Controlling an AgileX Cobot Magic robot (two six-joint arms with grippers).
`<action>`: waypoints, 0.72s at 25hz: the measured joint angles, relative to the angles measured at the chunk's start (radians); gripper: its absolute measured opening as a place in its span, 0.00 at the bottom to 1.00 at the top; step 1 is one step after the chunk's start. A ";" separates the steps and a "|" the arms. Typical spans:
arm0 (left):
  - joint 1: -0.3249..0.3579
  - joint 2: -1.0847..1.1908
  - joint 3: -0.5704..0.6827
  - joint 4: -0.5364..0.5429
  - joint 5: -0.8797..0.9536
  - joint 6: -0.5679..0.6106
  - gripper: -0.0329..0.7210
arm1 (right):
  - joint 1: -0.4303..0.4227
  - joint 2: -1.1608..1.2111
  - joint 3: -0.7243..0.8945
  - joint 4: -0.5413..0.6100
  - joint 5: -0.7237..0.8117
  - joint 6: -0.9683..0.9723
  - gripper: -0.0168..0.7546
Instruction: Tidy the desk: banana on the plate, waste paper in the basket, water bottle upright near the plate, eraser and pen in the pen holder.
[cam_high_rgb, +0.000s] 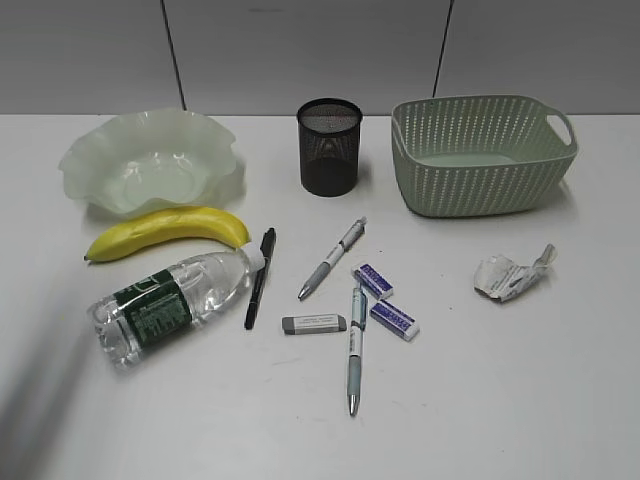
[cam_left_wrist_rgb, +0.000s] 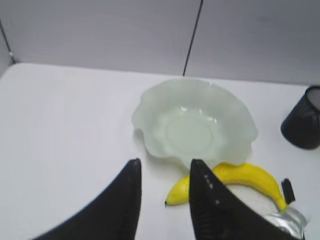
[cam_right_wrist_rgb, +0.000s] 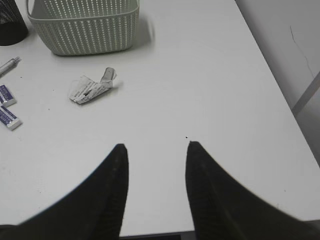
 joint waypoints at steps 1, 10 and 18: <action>-0.023 0.072 -0.033 0.000 0.007 0.025 0.37 | 0.000 0.000 0.000 0.000 0.000 0.000 0.43; -0.155 0.637 -0.488 0.012 0.406 0.082 0.56 | 0.000 0.000 0.000 0.000 0.000 0.000 0.43; -0.156 0.868 -0.729 0.161 0.784 0.143 0.65 | 0.000 0.000 0.000 0.000 0.000 0.000 0.43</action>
